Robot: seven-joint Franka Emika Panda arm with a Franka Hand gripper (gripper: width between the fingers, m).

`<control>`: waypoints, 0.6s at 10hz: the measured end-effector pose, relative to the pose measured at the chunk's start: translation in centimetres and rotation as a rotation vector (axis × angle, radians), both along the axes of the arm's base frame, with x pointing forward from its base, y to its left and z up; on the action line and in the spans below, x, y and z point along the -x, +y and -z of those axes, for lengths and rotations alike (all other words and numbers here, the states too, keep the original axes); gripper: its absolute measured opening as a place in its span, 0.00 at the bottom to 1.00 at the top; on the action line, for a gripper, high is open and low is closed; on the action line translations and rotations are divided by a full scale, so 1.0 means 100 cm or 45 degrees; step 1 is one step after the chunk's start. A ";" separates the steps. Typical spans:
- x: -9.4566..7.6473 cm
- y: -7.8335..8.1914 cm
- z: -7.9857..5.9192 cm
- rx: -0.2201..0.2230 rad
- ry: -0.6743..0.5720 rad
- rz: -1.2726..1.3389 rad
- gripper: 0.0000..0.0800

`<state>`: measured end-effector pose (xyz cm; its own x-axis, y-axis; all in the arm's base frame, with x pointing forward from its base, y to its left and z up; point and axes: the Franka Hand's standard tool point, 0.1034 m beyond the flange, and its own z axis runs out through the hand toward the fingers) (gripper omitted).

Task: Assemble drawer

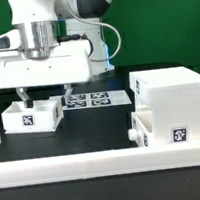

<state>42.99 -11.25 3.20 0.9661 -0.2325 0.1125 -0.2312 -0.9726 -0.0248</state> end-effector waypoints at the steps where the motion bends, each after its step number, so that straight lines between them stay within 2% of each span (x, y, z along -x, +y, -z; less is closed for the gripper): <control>1: 0.004 0.001 0.009 0.009 -0.002 -0.003 0.81; 3: 0.008 0.004 0.021 0.017 0.002 -0.011 0.81; 5: 0.011 0.009 0.026 0.014 0.012 -0.022 0.81; 6: 0.011 0.011 0.027 0.012 0.014 -0.027 0.66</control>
Offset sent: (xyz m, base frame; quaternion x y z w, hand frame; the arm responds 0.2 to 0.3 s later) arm -0.0081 0.0090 -0.0242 -0.0078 0.0080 0.0190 0.9998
